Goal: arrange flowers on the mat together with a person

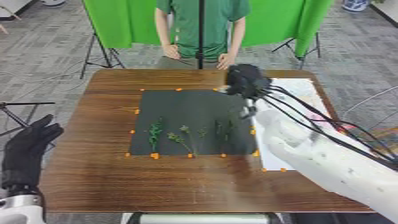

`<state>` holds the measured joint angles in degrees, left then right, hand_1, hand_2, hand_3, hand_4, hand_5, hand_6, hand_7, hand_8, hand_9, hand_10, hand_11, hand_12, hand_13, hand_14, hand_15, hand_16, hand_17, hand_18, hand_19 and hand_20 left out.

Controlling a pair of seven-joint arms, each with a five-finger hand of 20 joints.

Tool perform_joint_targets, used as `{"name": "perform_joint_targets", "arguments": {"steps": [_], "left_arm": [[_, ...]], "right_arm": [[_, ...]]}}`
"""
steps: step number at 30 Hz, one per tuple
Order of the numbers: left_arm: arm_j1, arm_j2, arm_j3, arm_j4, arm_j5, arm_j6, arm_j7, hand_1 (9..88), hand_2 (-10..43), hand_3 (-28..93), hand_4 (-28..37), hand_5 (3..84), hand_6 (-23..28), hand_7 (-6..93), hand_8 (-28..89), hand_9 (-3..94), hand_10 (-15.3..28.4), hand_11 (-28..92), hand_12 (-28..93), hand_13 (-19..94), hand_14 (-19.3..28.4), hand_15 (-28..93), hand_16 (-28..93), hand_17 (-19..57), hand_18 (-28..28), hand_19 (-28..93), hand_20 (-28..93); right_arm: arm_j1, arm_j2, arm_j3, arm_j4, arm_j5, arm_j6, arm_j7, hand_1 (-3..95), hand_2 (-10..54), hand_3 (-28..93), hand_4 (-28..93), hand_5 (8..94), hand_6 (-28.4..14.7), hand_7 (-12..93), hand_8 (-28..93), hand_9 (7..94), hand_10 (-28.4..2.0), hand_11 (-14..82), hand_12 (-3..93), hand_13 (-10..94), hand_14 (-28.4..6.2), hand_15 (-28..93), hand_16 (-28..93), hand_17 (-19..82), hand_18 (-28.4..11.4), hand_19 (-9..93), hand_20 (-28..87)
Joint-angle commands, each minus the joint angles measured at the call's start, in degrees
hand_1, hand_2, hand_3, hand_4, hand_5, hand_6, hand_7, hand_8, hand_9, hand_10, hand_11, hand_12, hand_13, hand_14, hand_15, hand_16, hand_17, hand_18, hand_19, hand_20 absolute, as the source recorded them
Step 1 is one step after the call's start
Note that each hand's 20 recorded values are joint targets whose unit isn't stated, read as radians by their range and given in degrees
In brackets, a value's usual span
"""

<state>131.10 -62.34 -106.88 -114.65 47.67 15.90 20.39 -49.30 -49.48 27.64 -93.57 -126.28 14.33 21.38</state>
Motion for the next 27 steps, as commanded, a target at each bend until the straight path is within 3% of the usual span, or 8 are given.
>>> {"name": "perform_joint_targets", "arguments": {"steps": [1, 7, 18, 27], "left_arm": [[-1.62, -0.93, 3.52, 1.96, -0.3, 0.2, 0.65, 19.7, 5.9, 72, -28.2, 48.0, 3.3, 12.6, -6, 47.7, 14.5, 18, 13, 40, 18.0, 17, 3, 10.1, 10.8, 4, 20], [-2.73, -0.85, 4.86, 2.41, 0.25, -0.31, 0.45, 18.7, 8.4, 72, -28.2, 49.5, 5.3, 11.3, -6, 48.1, 16.0, 20, 13, 39, 19.4, 19, 2, 9.8, 10.9, 5, 20], [-3.73, -0.97, 6.01, 2.71, 0.65, -1.16, -0.05, 18.3, 1.4, 71, -28.3, 51.5, 8.2, 9.1, -4, 48.0, 19.1, 21, 13, 38, 21.2, 25, 0, 8.8, 11.3, 6, 19], [-4.6, -1.02, 6.67, 2.94, 1.14, -1.95, 0.06, 14.5, -0.1, 71, -28.3, 52.7, 9.4, 8.5, -3, 48.0, 21.3, 22, 13, 37, 22.7, 28, -2, 8.1, 11.6, 8, 19]], "right_arm": [[9.14, -20.08, -8.26, 4.89, -2.2, -8.27, -6.07, 93.3, -9.5, -28, 32, 83.7, 3.7, 23, 9, 93.5, -6.9, 8.1, 37.3, 94, 2.6, 78, 18, 61, -15.7, 93, 44], [9.29, -25.67, -11.48, 9.67, -3.12, -11.43, -7.33, 93.1, -9.5, -28, 32, 82.9, 3.5, 24, 8, 93.4, -7.0, 7.4, 37.6, 94, 2.7, 78, 19, 61, -15.7, 93, 44], [7.73, -27.64, -13.88, 11.37, -2.43, -11.69, -7.07, 92.1, -9.5, -28, 34, 80.2, 3.6, 26, 6, 92.0, -7.0, 7.3, 37.2, 94, 3.0, 77, 20, 60, -15.6, 93, 45], [6.99, -27.91, -13.98, 11.88, -4.1, -14.32, -7.09, 83.4, -9.5, -10, 23, 77.6, 3.9, 26, 2, 90.0, -8.1, 6.0, 34.8, 94, 2.9, 75, 22, 59, -15.8, 93, 44]]}}
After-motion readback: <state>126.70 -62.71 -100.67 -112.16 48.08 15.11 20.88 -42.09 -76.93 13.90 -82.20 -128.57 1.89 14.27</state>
